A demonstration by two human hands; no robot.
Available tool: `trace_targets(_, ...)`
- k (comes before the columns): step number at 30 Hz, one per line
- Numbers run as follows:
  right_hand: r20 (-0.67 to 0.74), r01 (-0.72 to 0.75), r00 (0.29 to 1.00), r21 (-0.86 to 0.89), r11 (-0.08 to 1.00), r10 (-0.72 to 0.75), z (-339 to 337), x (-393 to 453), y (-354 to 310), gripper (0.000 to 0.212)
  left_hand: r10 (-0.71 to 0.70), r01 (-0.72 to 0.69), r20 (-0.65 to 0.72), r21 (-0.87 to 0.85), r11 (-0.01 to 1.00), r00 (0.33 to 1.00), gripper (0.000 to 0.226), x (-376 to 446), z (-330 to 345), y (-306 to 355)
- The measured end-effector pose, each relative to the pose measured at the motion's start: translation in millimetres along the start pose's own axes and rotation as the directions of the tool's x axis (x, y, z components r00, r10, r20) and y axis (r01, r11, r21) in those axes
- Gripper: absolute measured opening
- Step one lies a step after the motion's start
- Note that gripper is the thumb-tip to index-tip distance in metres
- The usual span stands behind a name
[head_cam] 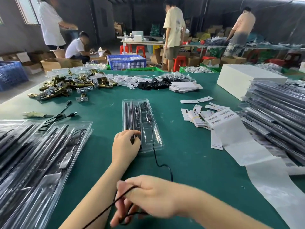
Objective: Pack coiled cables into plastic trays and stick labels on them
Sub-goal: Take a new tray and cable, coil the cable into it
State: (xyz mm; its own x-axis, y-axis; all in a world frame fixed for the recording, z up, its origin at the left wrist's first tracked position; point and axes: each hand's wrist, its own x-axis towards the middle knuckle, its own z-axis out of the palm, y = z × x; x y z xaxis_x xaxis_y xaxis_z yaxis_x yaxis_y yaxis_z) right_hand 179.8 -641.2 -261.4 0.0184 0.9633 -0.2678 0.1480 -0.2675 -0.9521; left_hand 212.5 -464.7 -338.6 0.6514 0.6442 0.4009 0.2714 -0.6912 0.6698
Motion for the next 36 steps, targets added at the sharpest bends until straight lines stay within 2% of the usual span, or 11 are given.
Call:
trace_targets(5,-0.213,0.116,0.976,0.656,0.745,0.036,-65,-26,-39,0.054,0.064,-0.067,0.069,0.048,0.997,0.996,0.022,0,-1,-1)
trace_targets(9,-0.487,0.342,0.874,0.638,0.69,0.017,-115,-43,-49,0.053,-0.029,0.028,-0.035,-0.009,1.0,0.999,0.022,-5,-2,7)
trace_targets(13,-0.582,0.26,0.808,0.49,0.832,0.09,-145,-52,-37,0.048,-0.182,0.144,-0.086,-0.331,0.932,0.979,0.024,4,-14,27)
trace_targets(15,-0.611,0.237,0.784,0.464,0.854,0.114,-154,-54,-31,0.041,-0.377,0.334,0.027,-0.524,0.783,0.926,0.028,15,-23,41)
trace_targets(19,-0.628,0.229,0.762,0.49,0.841,0.158,-168,-56,-24,0.027,-0.582,0.584,0.439,-0.808,0.077,0.684,0.035,29,-38,69)
trace_targets(20,-0.619,0.22,0.767,0.504,0.835,0.172,-170,-57,-23,0.024,-0.611,0.519,0.348,-0.846,0.121,0.711,0.049,29,-38,74)
trace_targets(23,-0.589,0.203,0.781,0.552,0.809,0.207,-174,-57,-18,0.02,-0.539,0.382,-0.032,-0.671,0.635,0.842,0.087,20,-31,88)
trace_targets(28,-0.556,0.15,0.799,0.553,0.82,0.229,-171,-55,-12,0.025,-0.375,0.255,-0.183,-0.466,0.847,0.909,0.105,9,-20,99)
trace_targets(31,-0.526,0.093,0.815,0.535,0.84,0.245,-168,-52,-9,0.026,0.068,-0.032,0.091,-0.353,0.935,0.993,0.084,8,-10,102)
trace_targets(33,-0.496,0.036,0.829,0.507,0.861,0.258,-167,-50,-6,0.029,0.232,-0.028,0.411,-0.446,0.895,0.882,0.069,6,-5,109)
trace_targets(36,-0.506,-0.022,0.82,0.439,0.898,0.267,-165,-49,-3,0.028,0.298,-0.078,0.534,-0.396,0.915,0.791,0.053,3,3,115)
